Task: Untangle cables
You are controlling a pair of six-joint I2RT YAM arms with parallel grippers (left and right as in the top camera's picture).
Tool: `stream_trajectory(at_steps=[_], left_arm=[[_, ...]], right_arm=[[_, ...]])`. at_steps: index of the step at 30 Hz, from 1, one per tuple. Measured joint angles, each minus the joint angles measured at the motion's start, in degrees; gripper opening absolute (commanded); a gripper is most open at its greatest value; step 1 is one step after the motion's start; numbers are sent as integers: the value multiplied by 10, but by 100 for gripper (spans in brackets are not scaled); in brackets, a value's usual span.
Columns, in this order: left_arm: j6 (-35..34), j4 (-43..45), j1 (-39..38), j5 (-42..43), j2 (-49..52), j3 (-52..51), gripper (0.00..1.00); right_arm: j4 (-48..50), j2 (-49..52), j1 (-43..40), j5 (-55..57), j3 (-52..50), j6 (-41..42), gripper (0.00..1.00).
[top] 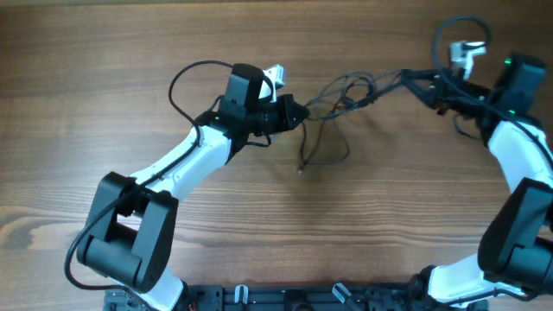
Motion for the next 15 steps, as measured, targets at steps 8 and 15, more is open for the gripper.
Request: stream_trajectory(at_steps=[8,15], left_arm=[[62,-55,30,-31,-2,-11,4],[49,114,-2,28,-2,-13,54]], right_arm=[[75,-2,-171,78,-2,106,4],[64,-2,7,60,-2,85,4]])
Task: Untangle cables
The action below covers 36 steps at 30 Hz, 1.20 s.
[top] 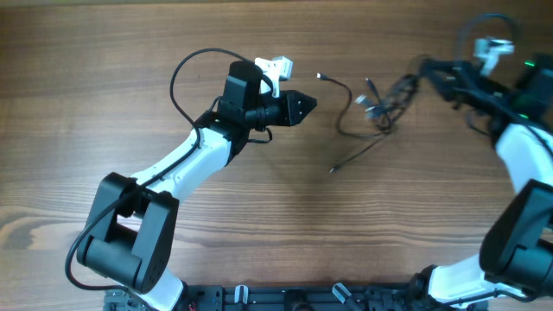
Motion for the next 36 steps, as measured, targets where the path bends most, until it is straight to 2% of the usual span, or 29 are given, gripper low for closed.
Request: stream_trajectory(at_steps=[2,5,9,13,19,25,29,36], left_arm=[[3,12,0,21,0,0,65],[13,42,0,69,0,0,100],[22,90,0,134,0,0,100],[24,87,-2,132,0,0,100],[12,22,-78,-62,0,1,100],[-7,-6,-87,-130,0,1,100],[-21,-7,-56,-108,0,1,95],[-28,-26,-40,-56,0,1,97]], right_arm=[[-8,0,40,5,1,-1,4],[-67,-2,86,52,3,5,4],[-134,-3,101,143,4,-10,4],[-151,-3,104,177,4,-19,4],[-155,-3,106,163,4,-44,4],[-186,-3,137,144,4,-116,4],[-198,-3,154,126,4,-172,4],[-198,-3,155,113,4,-201,4]])
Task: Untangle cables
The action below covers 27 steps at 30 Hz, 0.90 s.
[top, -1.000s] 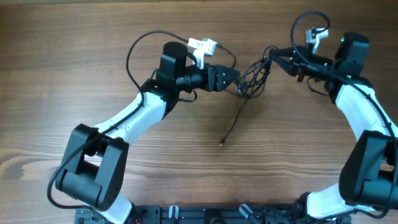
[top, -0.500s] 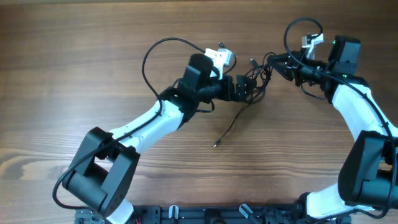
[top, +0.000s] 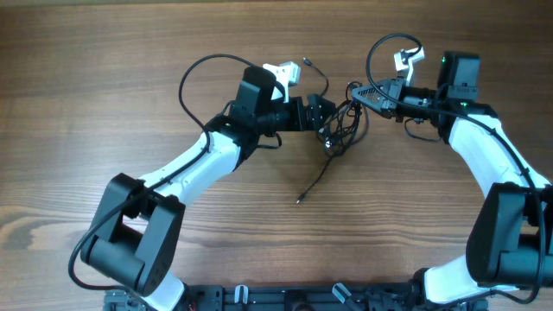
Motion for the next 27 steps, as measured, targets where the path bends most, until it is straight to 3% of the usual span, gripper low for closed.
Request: stream_trajectory(at_steps=[3,7,19,25,27], left_arm=[[0,-2,-12,4,0,0,96],[-1,-9,-23,2,0,0,86],[-2,-4,-24,-29,0,0,83],[3,-82,-46,-56,3,2,77],[9,-106,-48,-63,5,2,70]], right_arm=[[0,0,0,0,0,0,4],[0,0,0,-1,0,0,4],[-26,0,16,-30,1,-51,4],[-5,0,23,-37,0,-55,5],[1,0,23,-40,0,-54,4]])
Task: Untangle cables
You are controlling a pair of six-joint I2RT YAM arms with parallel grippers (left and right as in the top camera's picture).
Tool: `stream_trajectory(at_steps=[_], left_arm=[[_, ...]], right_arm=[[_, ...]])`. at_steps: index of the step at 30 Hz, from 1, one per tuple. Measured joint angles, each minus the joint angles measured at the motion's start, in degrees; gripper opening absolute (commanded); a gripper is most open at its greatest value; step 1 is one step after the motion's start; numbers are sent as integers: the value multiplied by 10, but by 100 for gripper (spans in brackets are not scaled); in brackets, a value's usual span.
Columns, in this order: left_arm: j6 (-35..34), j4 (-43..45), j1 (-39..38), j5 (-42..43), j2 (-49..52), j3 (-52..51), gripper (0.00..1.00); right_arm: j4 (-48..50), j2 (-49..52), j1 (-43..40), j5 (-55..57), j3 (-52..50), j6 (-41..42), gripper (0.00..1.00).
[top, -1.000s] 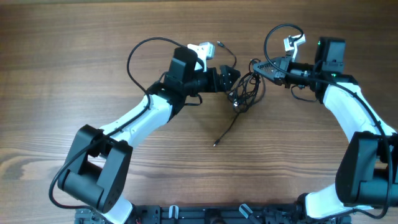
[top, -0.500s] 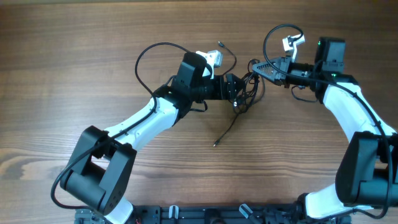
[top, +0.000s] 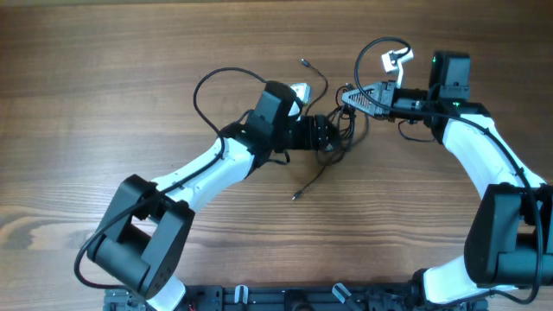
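Note:
A tangle of thin black cables [top: 344,130] lies on the wooden table between the two arms. One strand runs down-left from it to a loose plug [top: 296,196]. Another curves up to a plug [top: 304,61]. My left gripper [top: 329,138] is pushed into the left side of the tangle; its dark fingers merge with the cables, so their state is unclear. From the right, my right gripper [top: 347,97] points left and is shut on the tangle's upper strands.
The left arm's own black cable loops [top: 216,82] above its forearm, and the right arm's loop [top: 380,47] rises above its wrist. Wooden tabletop [top: 104,104] extends all around. The arm bases stand at the front edge [top: 285,298].
My left gripper has moved right and slightly toward the front, deeper into the tangle. The right gripper has shifted a little left and up. The loose plug lies in nearly the same spot.
First the cables were stretched between both grippers. Then the left gripper was shut and empty while the right held the bundle far to the right. Later the right had brought the bundle back to centre beside the left gripper, which now reaches into it.

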Motion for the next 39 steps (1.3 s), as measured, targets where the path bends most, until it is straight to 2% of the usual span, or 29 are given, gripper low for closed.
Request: stream_trajectory(at_steps=[4,5,6,11,12,13,15,16,17,18,21,24,25,26,30,34,39], left_arm=[[19,-18,-7,-5,5,0,33],[29,-23,-11,-7,5,0,14],[38,-33,-15,-12,5,0,4],[54,-82,-18,-70,4,18,4],[54,-84,-18,-78,0,23,4],[54,-84,-18,-82,-2,26,4],[56,-90,-21,-89,-8,32,4],[56,-100,-21,-92,-7,27,4],[56,-106,-21,-97,-3,19,4],[56,-107,-21,-102,4,9,4],[49,-76,-21,-106,13,1,4],[27,-58,-17,-107,13,1,4],[20,-57,-14,-106,13,1,4],[14,-57,-6,-101,13,1,4],[2,-24,23,-49,13,0,4],[5,33,37,38,13,0,4],[7,47,38,110,13,0,4]], right_arm=[[7,0,1,-4,0,7,4],[14,0,1,-9,0,9,4],[39,0,1,-24,-1,15,4],[180,0,-11,-82,-11,106,5],[205,0,-22,-90,-12,134,11],[226,0,-31,-96,-13,154,26],[261,0,-62,-100,-13,204,48],[268,0,-80,-100,-11,219,61],[275,0,-102,-97,-9,235,84],[275,0,-119,-96,-7,240,91],[247,0,-115,-103,-3,215,85],[175,0,-74,-107,0,158,55],[143,-1,-60,-104,1,136,41],[82,-2,-35,-83,2,100,33],[10,-2,19,-11,3,37,33],[-3,-2,61,66,3,-27,49],[-8,-2,88,137,3,-77,51]])
